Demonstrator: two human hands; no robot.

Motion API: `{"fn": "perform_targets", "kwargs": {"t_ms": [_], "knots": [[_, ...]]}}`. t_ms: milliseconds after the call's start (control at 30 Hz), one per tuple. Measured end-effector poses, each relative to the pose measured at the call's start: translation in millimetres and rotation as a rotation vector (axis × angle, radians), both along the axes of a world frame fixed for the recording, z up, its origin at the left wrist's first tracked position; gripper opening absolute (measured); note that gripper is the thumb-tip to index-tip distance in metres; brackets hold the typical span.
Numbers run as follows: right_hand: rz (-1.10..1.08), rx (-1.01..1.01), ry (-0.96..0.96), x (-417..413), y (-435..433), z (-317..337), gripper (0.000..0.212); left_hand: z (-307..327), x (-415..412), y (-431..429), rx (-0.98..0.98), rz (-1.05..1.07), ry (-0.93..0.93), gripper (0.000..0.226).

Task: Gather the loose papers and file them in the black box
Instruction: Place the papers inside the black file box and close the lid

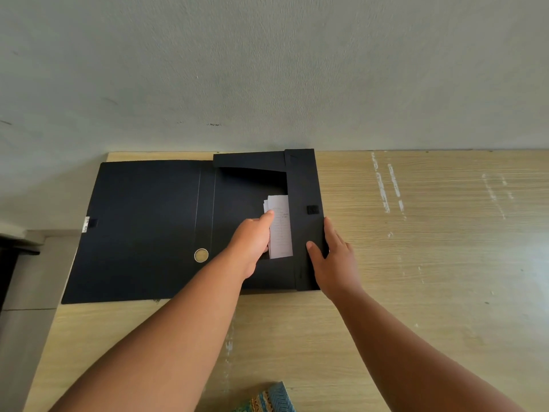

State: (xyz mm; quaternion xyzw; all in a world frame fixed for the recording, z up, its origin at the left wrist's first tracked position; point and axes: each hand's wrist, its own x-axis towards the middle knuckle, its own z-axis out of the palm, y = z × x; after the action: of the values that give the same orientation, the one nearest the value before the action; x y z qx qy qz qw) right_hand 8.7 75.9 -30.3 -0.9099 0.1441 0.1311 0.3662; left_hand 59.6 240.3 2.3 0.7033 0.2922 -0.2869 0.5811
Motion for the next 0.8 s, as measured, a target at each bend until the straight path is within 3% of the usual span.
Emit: {"fn": "perform_targets", "kwargs": {"t_ms": [100,200,300,500,600,800], "knots": [[0.009,-0.006,0.006,0.0,-0.1,0.0,0.069,2.8,-1.3,0.5,-0.002,0.015,0.015,0.043],[0.005,-0.003,0.019,1.3,-0.1,1.1,0.069,0.4,0.0,0.0,0.003,0.111,-0.006,0.029],[-0.01,0.002,0.023,0.4,1.1,0.7,0.07,4.4,1.4,-1.0,0.037,0.19,-0.036,0.036],[-0.028,0.013,0.03,1.7,1.5,-0.9,0.069,8.1,15.5,2.4,-0.128,0.171,-0.002,0.025],[-0.032,0.032,0.027,2.0,0.6,-2.1,0.069,11.7,21.0,1.7,-0.143,0.17,0.034,0.054],[-0.015,0.014,0.021,2.6,-0.9,-3.1,0.07,7.2,27.3,3.9,-0.128,0.149,0.03,0.054]]}}
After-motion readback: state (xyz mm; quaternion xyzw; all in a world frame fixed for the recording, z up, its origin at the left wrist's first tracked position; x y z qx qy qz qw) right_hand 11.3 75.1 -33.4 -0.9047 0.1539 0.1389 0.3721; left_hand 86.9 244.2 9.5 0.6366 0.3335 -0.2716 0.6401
